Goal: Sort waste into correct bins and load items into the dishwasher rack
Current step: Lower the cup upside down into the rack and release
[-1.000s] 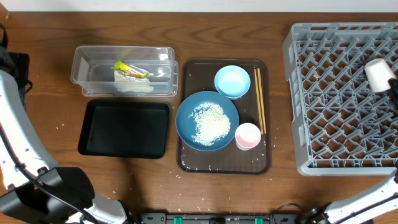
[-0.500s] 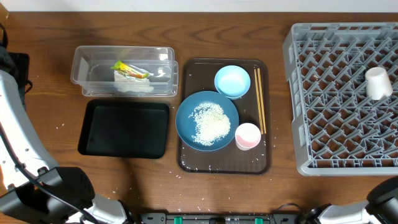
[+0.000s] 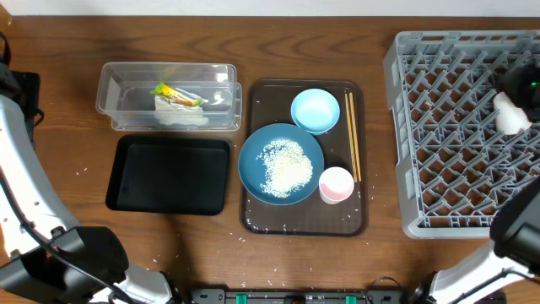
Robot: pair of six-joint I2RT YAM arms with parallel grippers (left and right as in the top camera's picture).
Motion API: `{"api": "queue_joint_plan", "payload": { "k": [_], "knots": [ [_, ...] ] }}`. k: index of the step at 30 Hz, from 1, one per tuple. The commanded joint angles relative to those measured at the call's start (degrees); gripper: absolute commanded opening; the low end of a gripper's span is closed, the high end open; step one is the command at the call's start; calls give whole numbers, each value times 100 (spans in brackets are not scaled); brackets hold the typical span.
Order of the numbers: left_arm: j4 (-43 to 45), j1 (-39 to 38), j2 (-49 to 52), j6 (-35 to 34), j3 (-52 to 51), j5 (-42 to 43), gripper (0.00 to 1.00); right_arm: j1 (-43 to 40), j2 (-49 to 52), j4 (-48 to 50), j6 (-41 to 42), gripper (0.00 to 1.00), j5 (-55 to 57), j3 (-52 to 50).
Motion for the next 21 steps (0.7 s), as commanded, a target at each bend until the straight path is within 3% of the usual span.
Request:
{"api": "queue_joint_plan", "payload": {
  "k": [1,11,21],
  "knots": [
    [-28,13,42,79,-7,-114,92,52,249,98,-2,1,326,55],
    [-28,13,42,79,-7,-114,92,-175,223,-424,4,1,699,57],
    [-28,13,42,79,-7,-114,92,-468,-599,-1040,63,1,1663,59]
  ]
}}
